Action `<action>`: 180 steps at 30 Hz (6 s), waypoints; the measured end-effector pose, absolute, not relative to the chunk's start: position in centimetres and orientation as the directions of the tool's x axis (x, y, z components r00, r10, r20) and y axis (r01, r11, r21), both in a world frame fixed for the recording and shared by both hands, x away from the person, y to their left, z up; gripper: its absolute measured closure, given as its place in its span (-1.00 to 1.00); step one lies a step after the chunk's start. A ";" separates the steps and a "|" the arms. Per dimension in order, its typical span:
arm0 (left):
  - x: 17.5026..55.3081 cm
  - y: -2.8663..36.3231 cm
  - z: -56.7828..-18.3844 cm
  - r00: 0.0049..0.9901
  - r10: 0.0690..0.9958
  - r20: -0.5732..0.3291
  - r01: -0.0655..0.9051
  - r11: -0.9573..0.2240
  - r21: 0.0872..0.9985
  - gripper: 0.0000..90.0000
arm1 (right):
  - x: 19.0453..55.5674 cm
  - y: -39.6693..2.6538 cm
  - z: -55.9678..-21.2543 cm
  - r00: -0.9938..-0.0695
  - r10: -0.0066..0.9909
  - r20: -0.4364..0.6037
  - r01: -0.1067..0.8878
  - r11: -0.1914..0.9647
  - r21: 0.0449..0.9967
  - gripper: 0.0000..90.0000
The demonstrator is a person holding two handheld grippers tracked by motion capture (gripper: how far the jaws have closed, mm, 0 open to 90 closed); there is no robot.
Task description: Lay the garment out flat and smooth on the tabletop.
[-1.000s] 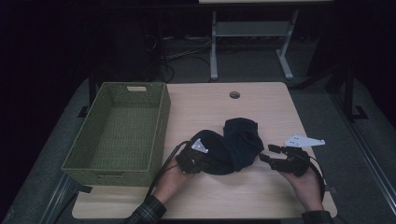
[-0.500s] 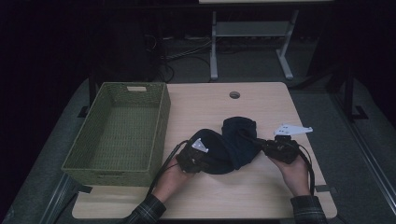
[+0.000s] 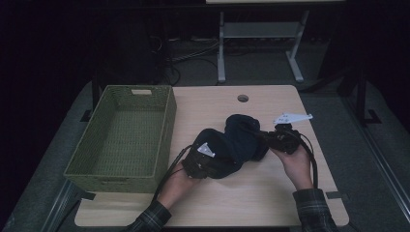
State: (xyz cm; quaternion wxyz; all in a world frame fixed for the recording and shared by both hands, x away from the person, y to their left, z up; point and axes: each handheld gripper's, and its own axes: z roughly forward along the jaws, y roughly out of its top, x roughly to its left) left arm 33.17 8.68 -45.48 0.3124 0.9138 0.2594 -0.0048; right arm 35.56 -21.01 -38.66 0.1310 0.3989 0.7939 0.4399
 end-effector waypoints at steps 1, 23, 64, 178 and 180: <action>33.2 8.7 -45.5 0.864 0.473 -0.172 0.479 -0.668 0.569 1.00 | 35.8 -20.8 -38.5 -0.647 0.750 0.136 0.514 0.298 0.805 0.82; 33.2 8.7 -45.5 0.869 0.466 -0.167 0.472 -0.677 0.565 1.00 | 42.0 -15.2 -36.4 -0.663 0.745 0.071 0.497 0.368 0.786 0.83; 33.2 10.7 -41.5 0.843 0.504 -0.186 0.488 -0.573 0.659 0.77 | 38.5 -16.7 -42.0 -0.688 0.708 0.160 0.564 0.383 0.732 1.00; 30.5 9.1 -44.2 0.849 0.499 -0.175 0.501 -0.652 0.569 0.91 | 29.0 -19.8 -46.0 -0.723 0.690 0.030 0.542 0.540 0.644 0.91; 31.1 9.2 -43.6 0.838 0.520 -0.166 0.504 -0.622 0.599 0.91 | 29.4 -19.9 -45.6 -0.719 0.693 0.049 0.547 0.521 0.655 0.89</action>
